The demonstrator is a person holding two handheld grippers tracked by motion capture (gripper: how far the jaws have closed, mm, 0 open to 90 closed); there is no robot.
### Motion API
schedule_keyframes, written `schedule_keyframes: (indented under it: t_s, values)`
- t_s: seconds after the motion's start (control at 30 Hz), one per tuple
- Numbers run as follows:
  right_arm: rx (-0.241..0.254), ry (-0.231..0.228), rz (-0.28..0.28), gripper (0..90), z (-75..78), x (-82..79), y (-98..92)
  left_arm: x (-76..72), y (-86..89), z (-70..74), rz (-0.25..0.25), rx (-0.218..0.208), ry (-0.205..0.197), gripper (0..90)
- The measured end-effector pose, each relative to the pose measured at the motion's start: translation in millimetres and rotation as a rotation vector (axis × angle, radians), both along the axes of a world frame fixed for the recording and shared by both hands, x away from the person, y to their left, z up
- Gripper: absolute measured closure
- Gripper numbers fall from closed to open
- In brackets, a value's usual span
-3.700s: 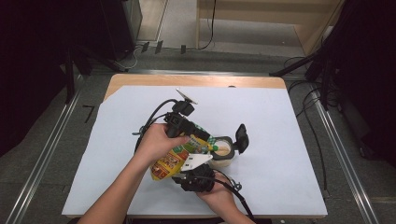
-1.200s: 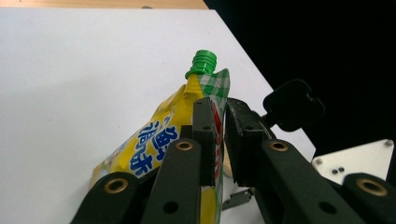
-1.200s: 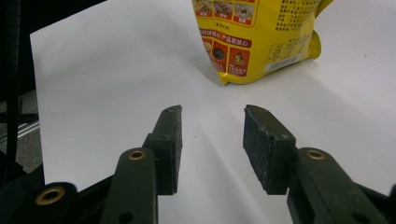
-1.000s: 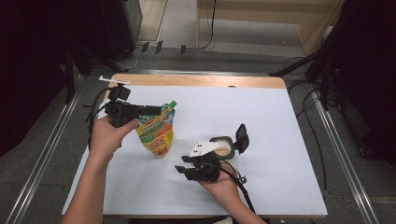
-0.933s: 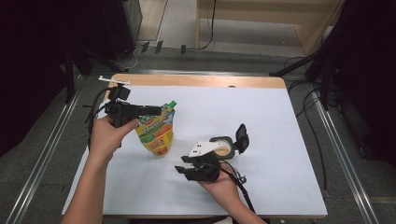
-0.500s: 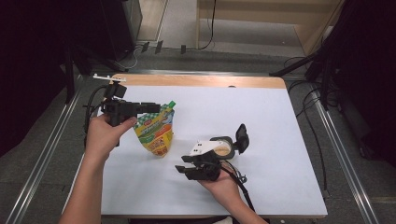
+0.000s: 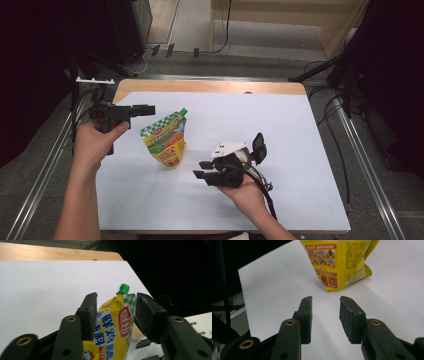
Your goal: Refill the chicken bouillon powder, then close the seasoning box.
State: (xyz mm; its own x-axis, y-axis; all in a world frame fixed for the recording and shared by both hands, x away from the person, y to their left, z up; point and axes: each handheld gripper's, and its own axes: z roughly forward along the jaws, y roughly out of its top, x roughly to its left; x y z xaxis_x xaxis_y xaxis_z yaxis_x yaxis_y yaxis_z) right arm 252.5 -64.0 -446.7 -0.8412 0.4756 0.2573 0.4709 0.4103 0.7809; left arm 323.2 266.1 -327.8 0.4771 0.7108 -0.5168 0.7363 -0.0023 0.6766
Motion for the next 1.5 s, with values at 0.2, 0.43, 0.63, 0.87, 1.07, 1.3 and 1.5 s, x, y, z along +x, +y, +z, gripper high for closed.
schedule_keyframes:
  t_s: [0.2, 0.43, 0.63, 0.87, 1.07, 1.3, 1.5]
  values:
    - [0.014, 0.014, -0.031, 68.5, 10.8, 7.0, -14.3, 3.3, 7.1, -7.2, 0.021, 0.002, 0.007, 49.5]
    - [0.017, 0.033, -0.054, 73.6, 19.3, 13.1, -28.4, 9.0, 10.2, -19.7, 0.033, 0.015, 0.039, 47.3]
    - [0.009, 0.001, -0.062, 83.6, 36.9, 11.6, -37.5, 12.5, 14.0, -28.9, 0.043, 0.012, 0.058, 45.8]
    - [0.006, 0.007, -0.077, 90.0, 54.0, 14.4, -55.9, 15.0, 16.0, -37.0, 0.055, 0.020, 0.061, 44.8]
    - [0.016, 0.007, -0.107, 90.0, 63.7, 19.8, -76.4, 16.9, 16.6, -41.3, 0.061, 0.019, 0.065, 43.1]
    - [0.017, 0.000, -0.141, 90.0, 71.7, 25.9, -98.0, 19.0, 18.9, -46.9, 0.070, 0.013, 0.075, 42.6]
    - [0.032, -0.017, -0.180, 90.0, 77.4, 29.6, -117.2, 20.8, 19.3, -52.5, 0.068, 0.018, 0.084, 42.7]
